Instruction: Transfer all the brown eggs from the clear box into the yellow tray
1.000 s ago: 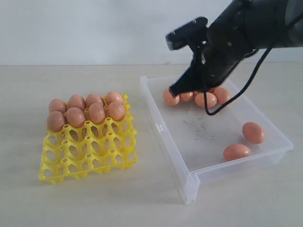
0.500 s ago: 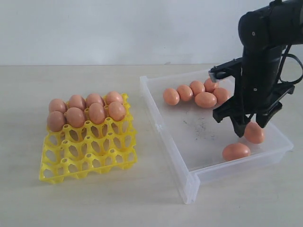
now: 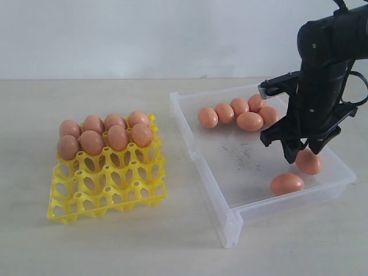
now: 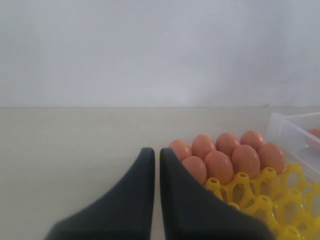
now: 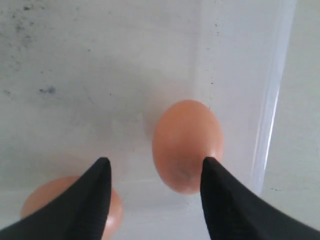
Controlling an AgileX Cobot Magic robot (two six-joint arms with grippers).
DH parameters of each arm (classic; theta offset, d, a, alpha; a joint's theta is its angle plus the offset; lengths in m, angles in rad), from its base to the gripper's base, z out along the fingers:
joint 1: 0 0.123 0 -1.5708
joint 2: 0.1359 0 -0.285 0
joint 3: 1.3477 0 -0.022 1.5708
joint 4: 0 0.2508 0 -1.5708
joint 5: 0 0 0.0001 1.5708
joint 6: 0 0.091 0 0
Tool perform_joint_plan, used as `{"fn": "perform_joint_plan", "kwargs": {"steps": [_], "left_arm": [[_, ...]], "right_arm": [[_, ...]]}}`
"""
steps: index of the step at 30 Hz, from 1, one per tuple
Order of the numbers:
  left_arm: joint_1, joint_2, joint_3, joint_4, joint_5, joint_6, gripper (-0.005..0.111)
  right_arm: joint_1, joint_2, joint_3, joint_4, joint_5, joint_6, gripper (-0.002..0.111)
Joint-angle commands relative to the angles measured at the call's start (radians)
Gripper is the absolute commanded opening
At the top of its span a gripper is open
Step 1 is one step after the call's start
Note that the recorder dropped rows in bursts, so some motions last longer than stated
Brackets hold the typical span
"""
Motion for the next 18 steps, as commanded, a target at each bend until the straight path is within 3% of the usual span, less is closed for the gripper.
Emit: {"fn": "perform_joint_plan", "kwargs": {"steps": [1,12,18], "left_arm": [[-0.005,0.003,0.004,-0.005,-0.013,0.005,0.004],[-0.005,0.003,0.004,-0.005,-0.013,0.005,0.004],[-0.005,0.003,0.004,-0.005,-0.013,0.005,0.004]], "right_arm": [[-0.005,-0.002,-0.005,0.045,-0.006,0.083,0.047],[-0.005,-0.002,-0.005,0.451,-0.277,0.074,0.047],[-0.005,-0.002,-0.005,0.493,-0.393,0.048,0.047]]}}
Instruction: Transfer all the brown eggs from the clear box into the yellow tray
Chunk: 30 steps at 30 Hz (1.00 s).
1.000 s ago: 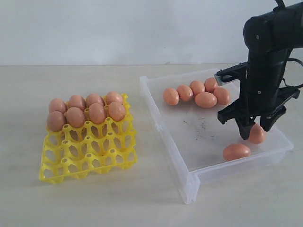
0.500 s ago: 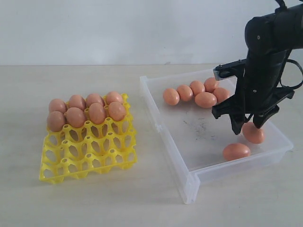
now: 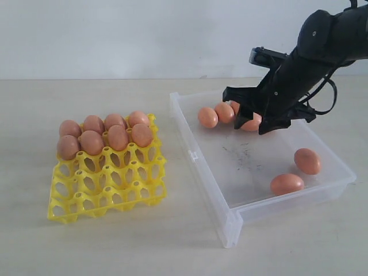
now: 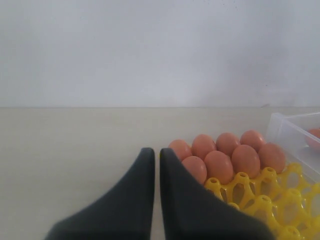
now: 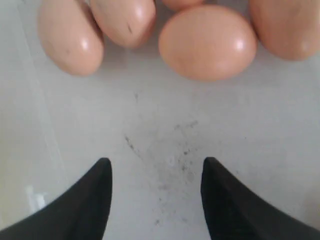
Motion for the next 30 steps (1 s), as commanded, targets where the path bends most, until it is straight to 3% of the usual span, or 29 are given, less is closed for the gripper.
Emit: {"fn": "perform_joint_plan", "kwargs": {"steps": [1,16,25,30], "left_arm": [[-0.005,0.003,0.004,-0.005,-0.013,0.005,0.004],[-0.005,0.003,0.004,-0.005,-0.013,0.005,0.004],[-0.005,0.003,0.004,-0.005,-0.013,0.005,0.004],[-0.005,0.003,0.004,-0.005,-0.016,0.005,0.004]], "right_arm": [[-0.004,-0.002,-0.005,0.019,-0.047,-0.065,0.047],[-0.004,-0.002,-0.005,0.018,0.049,-0.134,0.047],[0.016,-0.006,0.002,0.007,0.309,-0.161,0.047],[0.067,-0.027,0.009,-0.092,0.140,-0.169,0.047]]}}
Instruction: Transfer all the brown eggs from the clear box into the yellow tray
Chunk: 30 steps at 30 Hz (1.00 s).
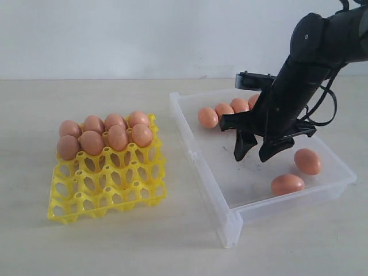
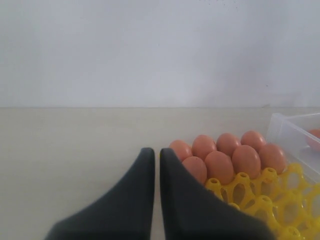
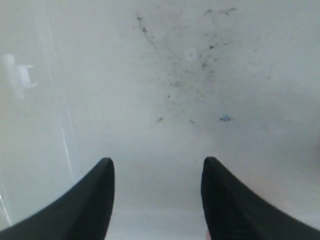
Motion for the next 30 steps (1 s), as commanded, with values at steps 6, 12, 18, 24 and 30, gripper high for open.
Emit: {"fn": "perform_joint_plan", "kwargs": {"steps": [6,12,18,24,30], "left_arm": [[-0.005,0.003,0.004,-0.005,-0.016,0.005,0.004],[-0.005,0.003,0.004,-0.005,-0.016,0.005,0.004],[-0.005,0.003,0.004,-0.005,-0.016,0.005,0.004],[-0.005,0.003,0.004,-0.005,-0.016,0.005,0.004],[-0.005,0.003,0.004,-0.005,-0.016,0.005,0.004]], "right_arm": [[0.038,-0.103,0.003,-0.284,-0.217,0.117,0.036],[0.038,-0.211,0.024,-0.371,-0.163,0.175,0.000],[0.036,-0.203,0.041,-0.415,-0.085,0.194,0.000],[0.035,-0.098,0.041,-0.421,0.138,0.080,0.002],[0.035,-0.012,0.041,-0.570,0.160,0.010,0.046]]}}
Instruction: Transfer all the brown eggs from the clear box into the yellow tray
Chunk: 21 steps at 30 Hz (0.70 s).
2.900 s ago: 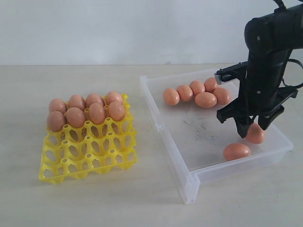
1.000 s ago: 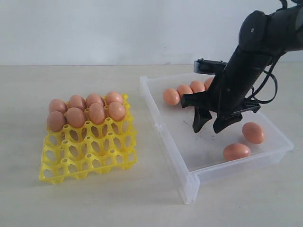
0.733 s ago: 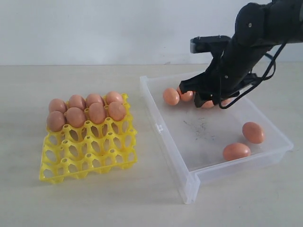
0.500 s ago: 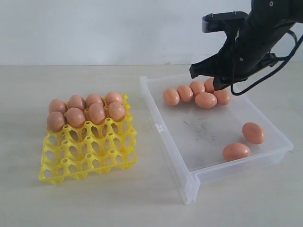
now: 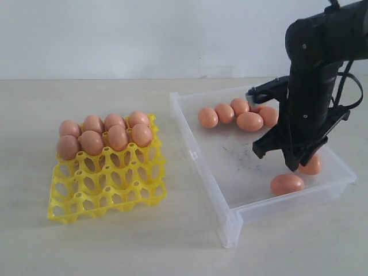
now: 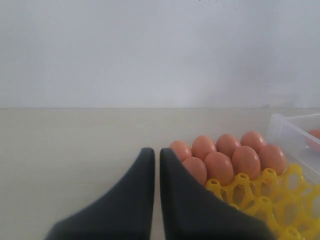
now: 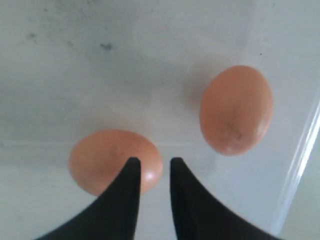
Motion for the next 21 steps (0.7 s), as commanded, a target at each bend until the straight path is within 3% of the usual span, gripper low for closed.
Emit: {"fn": "perform_joint_plan", "kwargs": {"steps": [1,3,9,14,21], "left_arm": [[-0.005,0.003,0.004,-0.005,-0.014,0.005,0.004],[-0.005,0.003,0.004,-0.005,-0.014,0.005,0.004],[-0.005,0.003,0.004,-0.005,-0.014,0.005,0.004],[-0.005,0.003,0.004,-0.005,-0.014,0.005,0.004],[-0.007,0.003,0.004,-0.005,-0.013,0.005,0.004]], "right_arm": [[-0.006,0.042,0.005,-0.147,0.006,-0.016,0.055],[-0.019,0.049,0.005,-0.184,0.006,0.013,0.061],[-0.114,0.049,0.003,-0.082,-0.089,0.003,0.048],[-0.180,0.049,0.003,0.135,-0.160,-0.127,0.047],[-0.221,0.049,0.003,0.134,-0.206,-0.182,0.047]]}}
